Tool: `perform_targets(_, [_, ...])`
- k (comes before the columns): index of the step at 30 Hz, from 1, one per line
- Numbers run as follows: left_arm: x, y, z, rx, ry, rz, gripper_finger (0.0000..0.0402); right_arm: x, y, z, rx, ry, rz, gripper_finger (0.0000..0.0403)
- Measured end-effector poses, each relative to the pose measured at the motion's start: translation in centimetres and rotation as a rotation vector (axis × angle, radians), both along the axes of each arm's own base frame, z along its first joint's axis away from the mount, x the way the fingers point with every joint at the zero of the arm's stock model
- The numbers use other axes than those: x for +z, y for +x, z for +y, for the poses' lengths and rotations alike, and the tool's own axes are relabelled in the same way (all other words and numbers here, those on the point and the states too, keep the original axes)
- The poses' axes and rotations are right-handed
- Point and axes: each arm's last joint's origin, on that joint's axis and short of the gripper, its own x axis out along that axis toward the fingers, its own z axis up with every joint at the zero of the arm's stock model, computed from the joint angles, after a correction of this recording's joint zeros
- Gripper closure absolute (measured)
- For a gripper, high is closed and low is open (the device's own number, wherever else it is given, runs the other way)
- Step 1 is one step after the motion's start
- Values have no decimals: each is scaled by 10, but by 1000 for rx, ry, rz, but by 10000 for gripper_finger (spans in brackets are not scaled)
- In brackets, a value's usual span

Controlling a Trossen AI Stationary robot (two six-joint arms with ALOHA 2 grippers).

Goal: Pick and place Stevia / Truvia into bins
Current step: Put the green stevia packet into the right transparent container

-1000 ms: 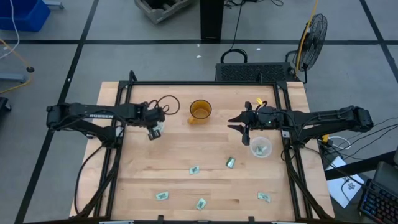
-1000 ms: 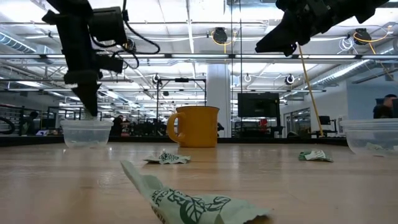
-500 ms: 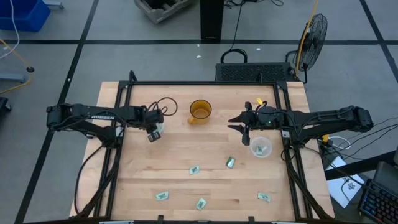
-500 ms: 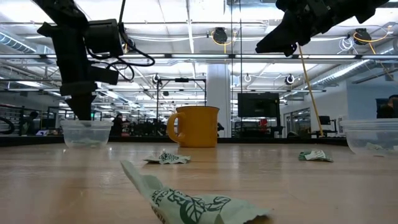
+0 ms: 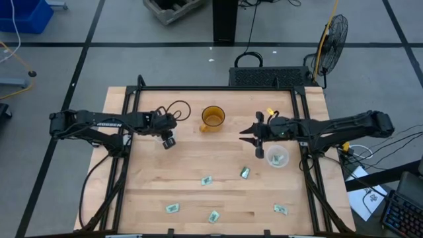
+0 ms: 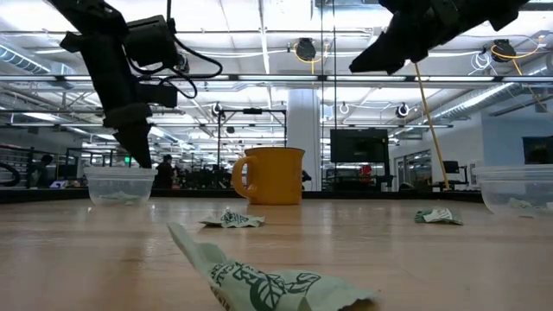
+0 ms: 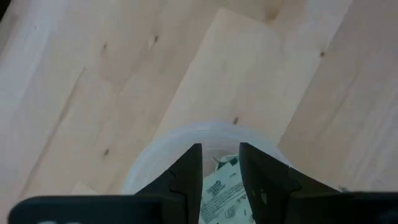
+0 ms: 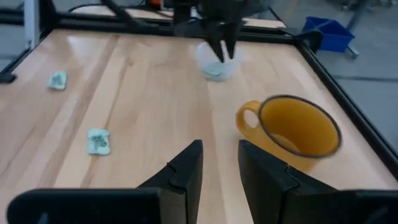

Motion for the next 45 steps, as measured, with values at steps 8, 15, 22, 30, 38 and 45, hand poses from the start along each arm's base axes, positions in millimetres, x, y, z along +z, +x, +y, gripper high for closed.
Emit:
perform_targets(8, [19,13,0,-14,18,-90,289,12,18,33,117,15,171,307])
perform_targets(15, [31,29,-3,-120,67,-250,289,-16,21,62,113,191,563,307])
perform_targets(22, [38,38,-7,-142,88,-360,289,-72,36,76,168,114,793,307])
perform_targets(30, [38,39,-11,-158,84,-358,289,-83,46,78,234,41,770,289])
perform_targets(38, [38,38,-11,-157,85,-357,289,-94,53,76,231,37,783,217])
perform_targets(45, [38,38,-11,-162,88,-354,289,-112,55,77,239,9,851,201])
